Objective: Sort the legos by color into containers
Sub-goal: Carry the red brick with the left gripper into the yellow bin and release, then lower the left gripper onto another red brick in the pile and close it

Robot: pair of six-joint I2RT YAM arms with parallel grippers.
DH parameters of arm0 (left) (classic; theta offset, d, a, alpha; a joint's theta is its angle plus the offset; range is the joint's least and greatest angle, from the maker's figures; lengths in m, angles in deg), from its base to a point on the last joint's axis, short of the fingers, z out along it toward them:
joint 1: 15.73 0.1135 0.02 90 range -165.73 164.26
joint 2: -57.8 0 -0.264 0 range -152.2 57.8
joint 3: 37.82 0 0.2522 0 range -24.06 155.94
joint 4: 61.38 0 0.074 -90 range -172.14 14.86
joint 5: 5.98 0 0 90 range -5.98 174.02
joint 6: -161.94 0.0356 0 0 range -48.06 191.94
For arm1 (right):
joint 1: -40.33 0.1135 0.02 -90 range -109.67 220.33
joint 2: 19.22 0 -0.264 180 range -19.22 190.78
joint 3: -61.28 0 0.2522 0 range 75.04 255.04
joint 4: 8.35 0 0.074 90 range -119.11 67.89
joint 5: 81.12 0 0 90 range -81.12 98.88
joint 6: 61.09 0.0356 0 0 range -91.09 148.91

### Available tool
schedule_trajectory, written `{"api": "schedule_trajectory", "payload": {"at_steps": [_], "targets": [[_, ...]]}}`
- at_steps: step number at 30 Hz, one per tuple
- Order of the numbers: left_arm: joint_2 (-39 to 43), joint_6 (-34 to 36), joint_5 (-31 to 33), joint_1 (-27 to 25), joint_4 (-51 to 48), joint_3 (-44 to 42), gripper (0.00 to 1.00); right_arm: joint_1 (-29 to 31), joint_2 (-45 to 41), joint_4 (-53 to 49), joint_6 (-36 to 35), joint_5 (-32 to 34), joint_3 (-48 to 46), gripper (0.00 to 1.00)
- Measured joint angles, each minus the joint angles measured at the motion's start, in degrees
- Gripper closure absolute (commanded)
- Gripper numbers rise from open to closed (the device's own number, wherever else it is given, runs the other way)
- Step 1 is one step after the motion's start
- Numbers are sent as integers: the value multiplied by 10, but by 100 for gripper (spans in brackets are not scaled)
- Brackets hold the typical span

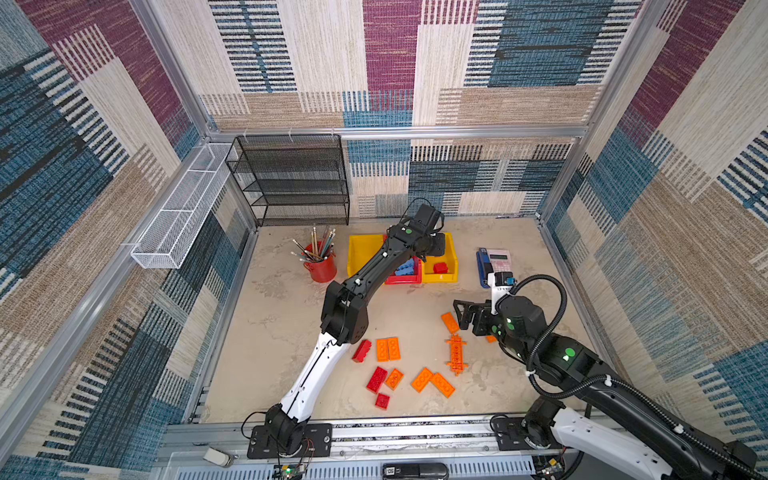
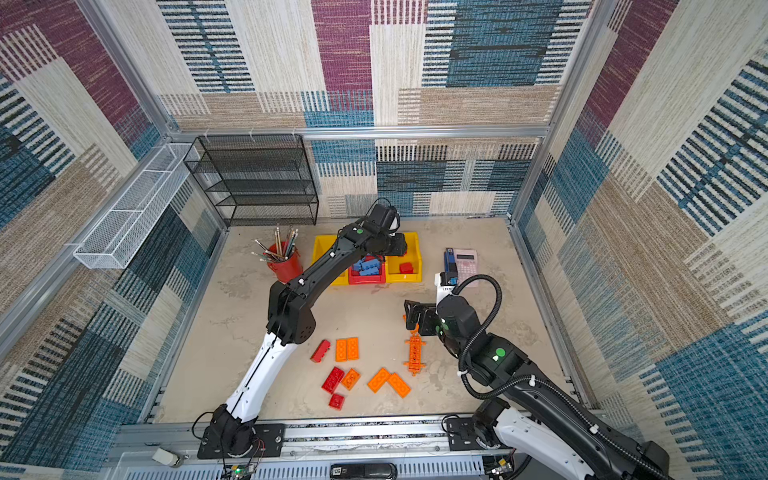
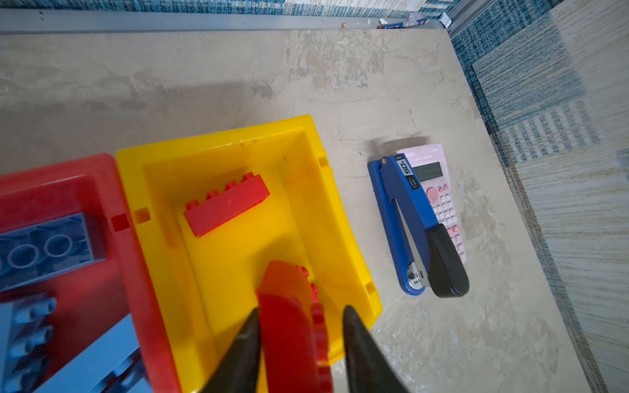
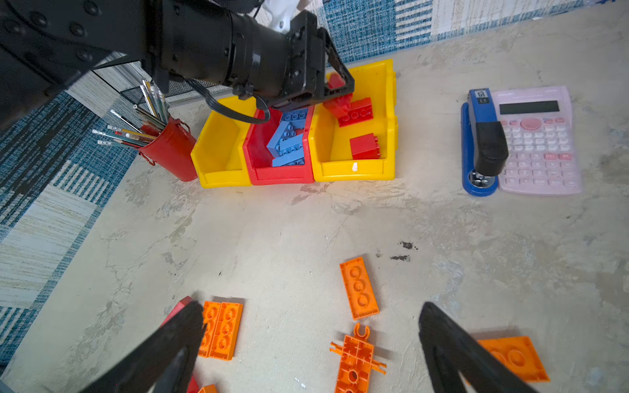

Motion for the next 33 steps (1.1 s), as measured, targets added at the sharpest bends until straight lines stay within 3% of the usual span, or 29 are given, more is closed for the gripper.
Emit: {"api": "schedule_trajectory", "payload": {"at_steps": [3,6,11,18,24,33], "targets": [[-5,-4,-15,7,18,0,28,0,1,-3,2,0,3,1],[5,-7,-31,11,34,-18,27,0,3,-5,2,0,7,1],[98,-7,-46,5,74,-146,27,0,3,-8,2,-1,14,1],[376,-2,-10,2,155,-463,26,0,-1,7,-5,-18,7,1],[621,-3,60,2,199,-766,25,1,93,38,-27,-74,45,1],[885,-33,138,2,171,-1041,25,20,188,84,-37,-136,70,1]]}}
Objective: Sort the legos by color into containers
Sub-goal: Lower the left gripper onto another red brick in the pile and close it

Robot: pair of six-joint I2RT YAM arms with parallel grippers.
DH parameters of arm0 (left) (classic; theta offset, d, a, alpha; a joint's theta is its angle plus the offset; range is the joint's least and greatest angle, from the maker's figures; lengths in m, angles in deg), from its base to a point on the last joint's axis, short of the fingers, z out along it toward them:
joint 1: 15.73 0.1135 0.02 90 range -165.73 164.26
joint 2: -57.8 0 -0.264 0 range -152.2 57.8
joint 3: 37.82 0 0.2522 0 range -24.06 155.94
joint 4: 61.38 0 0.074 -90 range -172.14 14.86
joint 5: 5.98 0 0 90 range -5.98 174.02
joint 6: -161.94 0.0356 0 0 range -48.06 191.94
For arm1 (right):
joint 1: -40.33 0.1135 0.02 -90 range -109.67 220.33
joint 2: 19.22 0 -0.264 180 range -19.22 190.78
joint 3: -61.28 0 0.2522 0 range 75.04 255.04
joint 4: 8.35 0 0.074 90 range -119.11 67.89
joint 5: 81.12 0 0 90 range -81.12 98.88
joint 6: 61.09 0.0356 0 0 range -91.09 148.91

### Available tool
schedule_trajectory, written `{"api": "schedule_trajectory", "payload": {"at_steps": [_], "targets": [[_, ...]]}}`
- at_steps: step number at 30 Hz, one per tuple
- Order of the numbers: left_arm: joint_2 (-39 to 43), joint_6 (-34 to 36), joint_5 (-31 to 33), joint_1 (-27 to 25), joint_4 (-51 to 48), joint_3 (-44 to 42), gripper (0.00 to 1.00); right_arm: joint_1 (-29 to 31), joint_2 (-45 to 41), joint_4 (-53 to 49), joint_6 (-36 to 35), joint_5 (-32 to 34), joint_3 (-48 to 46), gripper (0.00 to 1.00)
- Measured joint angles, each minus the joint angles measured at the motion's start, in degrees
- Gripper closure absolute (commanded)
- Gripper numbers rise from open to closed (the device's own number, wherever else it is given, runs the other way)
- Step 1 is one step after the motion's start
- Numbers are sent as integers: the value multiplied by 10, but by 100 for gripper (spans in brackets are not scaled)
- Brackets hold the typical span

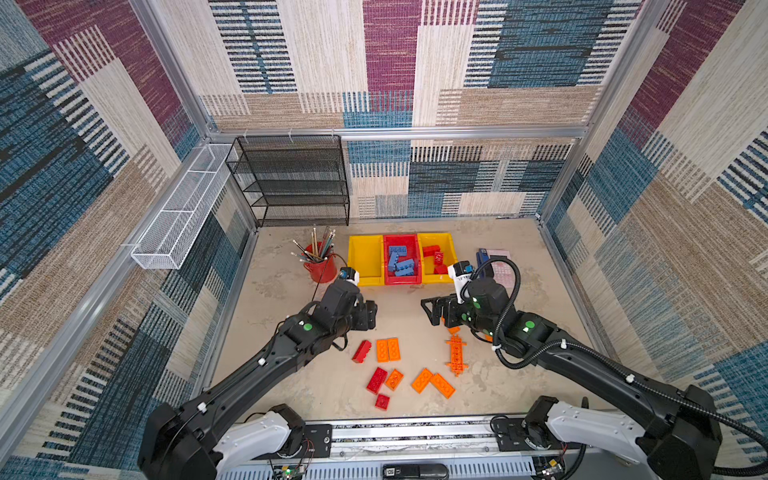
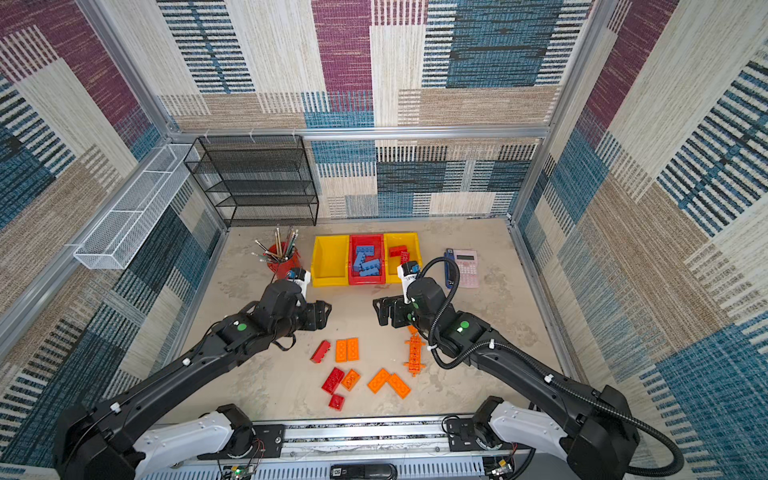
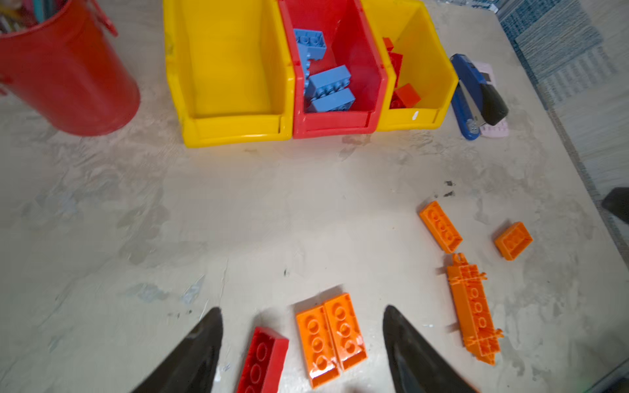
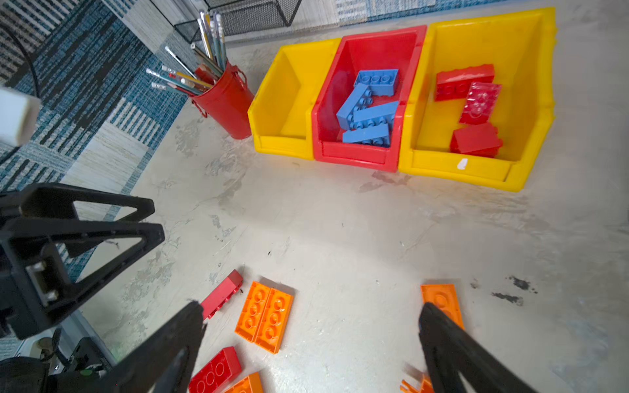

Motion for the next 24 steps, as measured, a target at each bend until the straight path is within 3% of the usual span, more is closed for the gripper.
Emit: {"api": "schedule_trajectory", "payload": {"at_steps": [5,10,17,24], "targets": [[115,-31,15,0,-34,-109,24,14,12,2,3,-3,2,1],[173,-50,20,0,-52,-156,24,22,13,-8,11,2,12,1],[160,-53,9,0,-51,-184,24,35,5,-24,33,6,-6,1],[106,-48,-42,-1,-23,-188,25,37,1,-35,41,11,-11,1]]}}
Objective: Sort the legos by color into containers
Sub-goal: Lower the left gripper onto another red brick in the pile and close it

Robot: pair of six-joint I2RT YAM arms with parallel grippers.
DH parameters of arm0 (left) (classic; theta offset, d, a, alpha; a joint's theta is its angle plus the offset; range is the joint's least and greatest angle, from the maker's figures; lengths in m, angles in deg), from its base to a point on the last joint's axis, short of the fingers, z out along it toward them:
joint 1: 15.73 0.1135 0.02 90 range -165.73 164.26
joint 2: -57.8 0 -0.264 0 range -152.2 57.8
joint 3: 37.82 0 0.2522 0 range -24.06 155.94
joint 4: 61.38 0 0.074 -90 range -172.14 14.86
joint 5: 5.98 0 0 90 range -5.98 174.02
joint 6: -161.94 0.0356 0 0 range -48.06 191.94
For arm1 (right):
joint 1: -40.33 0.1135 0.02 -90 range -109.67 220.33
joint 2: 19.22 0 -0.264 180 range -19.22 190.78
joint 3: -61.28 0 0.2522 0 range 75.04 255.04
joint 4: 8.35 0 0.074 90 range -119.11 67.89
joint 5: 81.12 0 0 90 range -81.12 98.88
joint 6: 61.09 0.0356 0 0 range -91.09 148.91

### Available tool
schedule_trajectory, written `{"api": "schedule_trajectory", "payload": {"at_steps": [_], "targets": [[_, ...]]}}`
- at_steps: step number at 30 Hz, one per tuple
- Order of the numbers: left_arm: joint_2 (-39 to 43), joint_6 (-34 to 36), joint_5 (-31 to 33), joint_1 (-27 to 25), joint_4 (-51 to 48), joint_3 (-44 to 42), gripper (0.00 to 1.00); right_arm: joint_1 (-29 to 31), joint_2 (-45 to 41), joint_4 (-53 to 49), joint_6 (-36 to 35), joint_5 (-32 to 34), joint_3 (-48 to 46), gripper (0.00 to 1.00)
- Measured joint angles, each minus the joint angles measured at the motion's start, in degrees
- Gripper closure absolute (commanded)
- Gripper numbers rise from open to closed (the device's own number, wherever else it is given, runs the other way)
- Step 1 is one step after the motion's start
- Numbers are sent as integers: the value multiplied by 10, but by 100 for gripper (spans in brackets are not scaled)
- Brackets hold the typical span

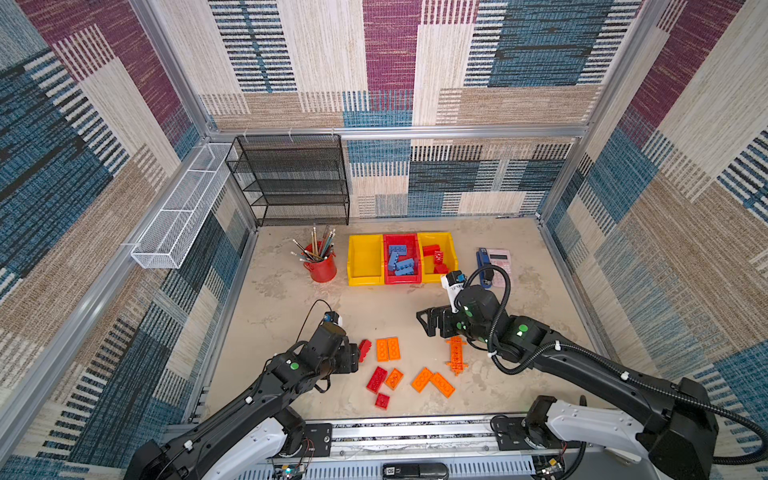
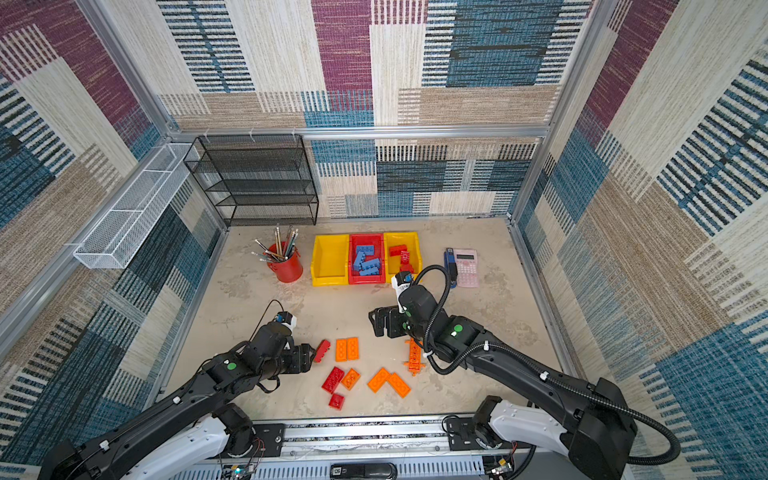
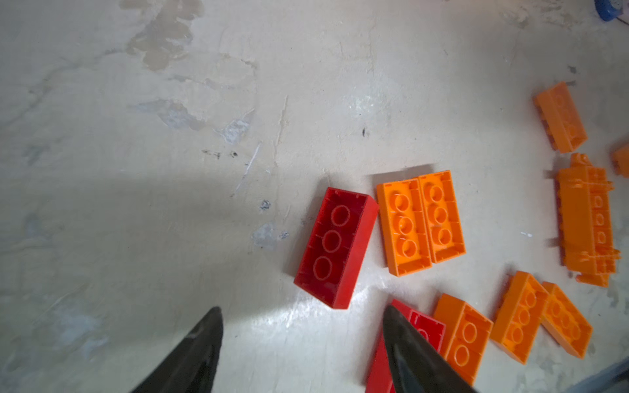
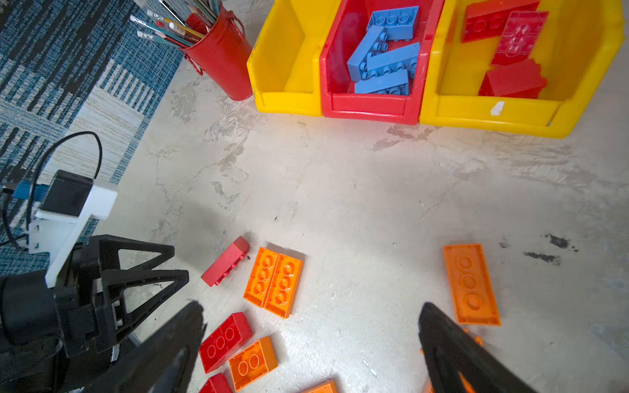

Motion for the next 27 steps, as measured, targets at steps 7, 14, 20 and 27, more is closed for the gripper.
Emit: {"api": "schedule_trajectory", "payload": {"at_steps": [7,14,20,27], "targets": [[-81,11,-23,-2,35,12,28,1,4,0,0,0,0,1],[-175,30,-20,-2,52,41,35,1,-12,-2,-1,5,-12,1],[-246,35,-12,-2,58,80,44,1,-23,-2,-5,16,-20,1],[-303,40,-8,-2,54,108,61,1,-36,-2,-14,24,-26,1]]}}
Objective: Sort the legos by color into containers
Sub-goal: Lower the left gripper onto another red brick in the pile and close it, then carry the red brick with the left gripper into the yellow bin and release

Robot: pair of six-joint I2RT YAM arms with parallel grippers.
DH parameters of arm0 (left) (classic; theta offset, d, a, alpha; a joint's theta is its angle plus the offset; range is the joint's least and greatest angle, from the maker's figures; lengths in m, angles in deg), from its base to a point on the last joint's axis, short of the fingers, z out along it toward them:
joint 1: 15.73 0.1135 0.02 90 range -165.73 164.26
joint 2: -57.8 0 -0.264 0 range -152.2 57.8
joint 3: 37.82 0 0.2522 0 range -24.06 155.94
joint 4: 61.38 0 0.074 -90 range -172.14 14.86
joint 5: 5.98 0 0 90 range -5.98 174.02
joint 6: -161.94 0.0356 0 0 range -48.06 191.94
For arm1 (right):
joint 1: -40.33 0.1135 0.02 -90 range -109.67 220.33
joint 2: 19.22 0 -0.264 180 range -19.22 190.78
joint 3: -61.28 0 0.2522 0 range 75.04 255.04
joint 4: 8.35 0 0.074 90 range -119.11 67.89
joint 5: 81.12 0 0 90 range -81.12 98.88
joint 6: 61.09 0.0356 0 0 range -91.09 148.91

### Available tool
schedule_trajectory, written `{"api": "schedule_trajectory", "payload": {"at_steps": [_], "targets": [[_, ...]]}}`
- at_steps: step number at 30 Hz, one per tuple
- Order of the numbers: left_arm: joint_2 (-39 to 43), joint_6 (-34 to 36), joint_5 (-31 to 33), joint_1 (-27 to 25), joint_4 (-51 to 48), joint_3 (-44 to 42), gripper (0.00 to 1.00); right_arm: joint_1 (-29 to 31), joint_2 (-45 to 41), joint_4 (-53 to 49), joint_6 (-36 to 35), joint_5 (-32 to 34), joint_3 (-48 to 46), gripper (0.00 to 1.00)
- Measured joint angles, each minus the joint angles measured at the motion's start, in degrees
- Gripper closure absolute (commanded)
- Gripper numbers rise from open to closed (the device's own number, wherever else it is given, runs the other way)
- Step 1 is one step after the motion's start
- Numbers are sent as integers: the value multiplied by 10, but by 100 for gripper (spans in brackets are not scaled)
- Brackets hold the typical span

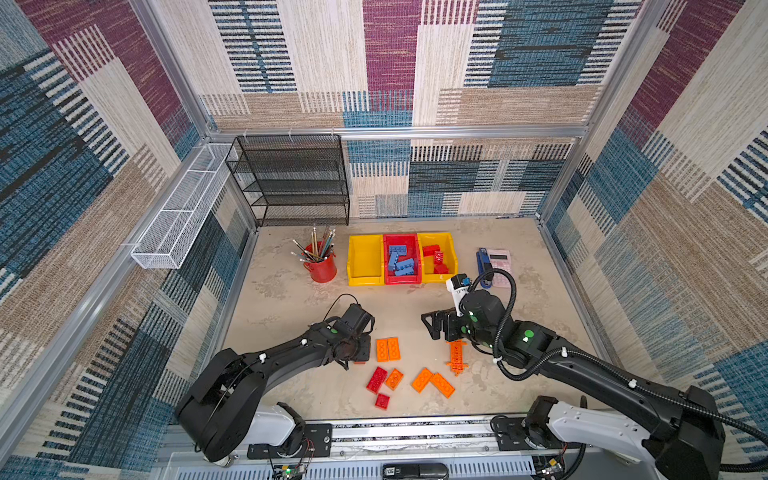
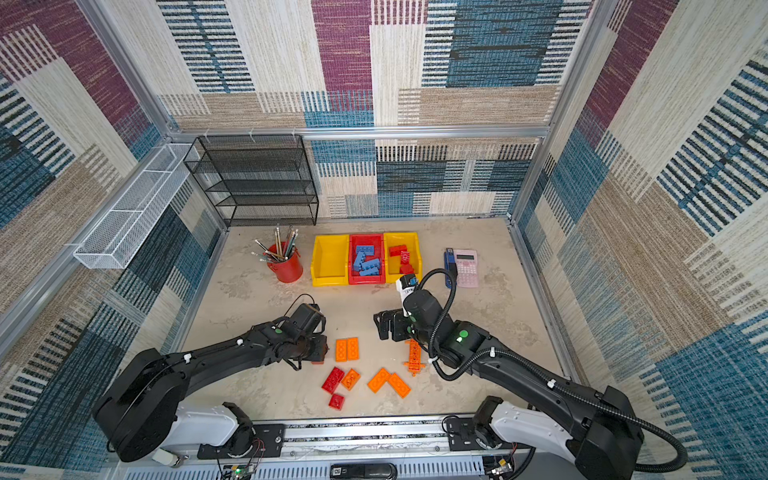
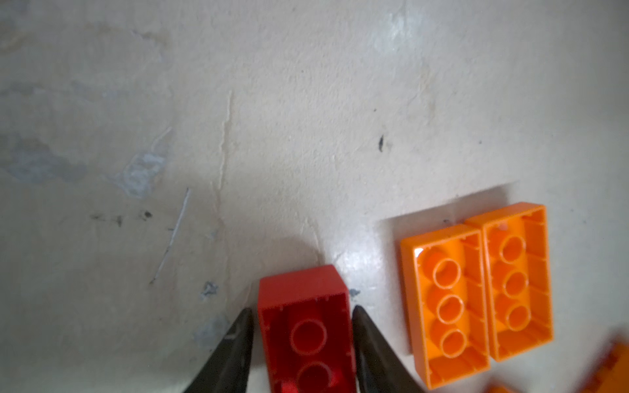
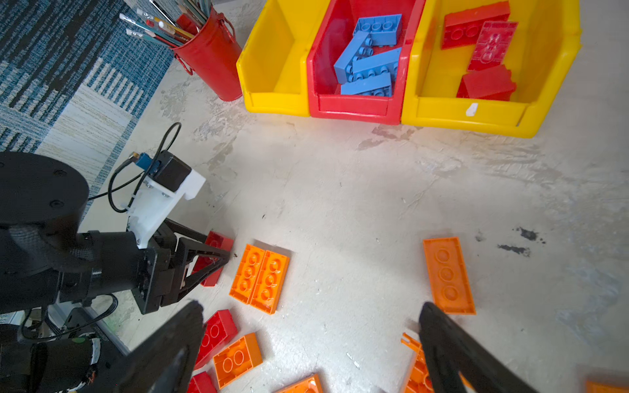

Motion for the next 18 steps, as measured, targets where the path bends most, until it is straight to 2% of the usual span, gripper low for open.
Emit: {"api": "schedule_trajectory", "payload": {"at_steps": [3,11,14,18], "targets": [[-5,0,-1,0,-4,7,66,0,-10,0,-2,2,-2,1],[-5,0,-2,-1,-51,63,69,0,-43,0,-6,16,-18,1],[-15,7,0,-1,-81,120,68,0,-60,1,-8,25,-26,1],[-67,27,6,-1,-112,240,68,0,-89,2,-10,32,-41,1]]}}
